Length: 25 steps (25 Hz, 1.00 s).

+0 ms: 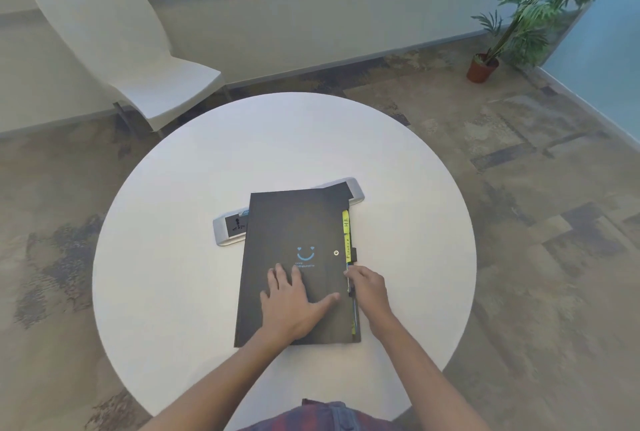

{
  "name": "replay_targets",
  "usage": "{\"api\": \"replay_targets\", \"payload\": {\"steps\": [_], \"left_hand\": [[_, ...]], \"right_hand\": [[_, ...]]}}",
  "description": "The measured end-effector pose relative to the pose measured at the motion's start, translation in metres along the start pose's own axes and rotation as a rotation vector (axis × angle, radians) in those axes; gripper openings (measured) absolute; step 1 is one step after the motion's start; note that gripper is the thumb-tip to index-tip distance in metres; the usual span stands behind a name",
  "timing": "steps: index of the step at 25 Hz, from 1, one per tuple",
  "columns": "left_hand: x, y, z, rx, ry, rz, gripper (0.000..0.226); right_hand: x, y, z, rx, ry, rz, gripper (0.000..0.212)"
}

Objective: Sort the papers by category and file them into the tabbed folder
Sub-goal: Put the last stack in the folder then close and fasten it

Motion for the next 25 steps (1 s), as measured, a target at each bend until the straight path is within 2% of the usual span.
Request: {"api": "replay_targets", "payload": {"steps": [4,8,11,13,16,18,20,25], "left_hand": [[-0.004,-0.038,0.004,-0.01,0.1,-0.056,0.117],[-0.009,-0.042,0.002,0.066,0.055,-0.048,0.103],[-0.007,-0.041,0.005,0.047,0.033,-0.051,0.093],[-0.005,-0.04,0.008,0.017,0.023,-0.069,0.085],[-0.003,-0.038,0.011,0.006,0.037,-0.095,0.078],[0.0,-0.036,0.01,0.005,0.062,-0.11,0.075],[0.001,-0.035,0.009,-0.011,0.078,-0.125,0.072],[0.003,-0.031,0.009,-0.037,0.102,-0.138,0.072]], "right_hand": [[-0.008,0.005,-0.009,0.159,0.098,-0.083,0.029],[-0.009,0.004,-0.013,0.2,0.162,-0.086,0.033],[-0.008,0.007,-0.015,0.186,0.13,-0.071,0.031],[-0.004,0.006,-0.016,0.068,0.103,-0.003,0.03],[0.003,0.004,-0.013,-0.254,0.076,0.145,0.032],[0.005,0.008,-0.009,-0.497,-0.014,0.255,0.031],[0.009,0.013,-0.006,-0.63,-0.067,0.346,0.031],[0.032,0.027,-0.013,-0.845,0.169,0.42,0.041]]}}
Point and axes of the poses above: each hand's wrist, its own x-axis towards the middle knuckle, its own z-axis out of the back of the hand, y = z × x, the point moved 2 cm from there along x, towards the middle knuckle, and after that the axes turned 14 degrees about x, right-handed, at the moved point
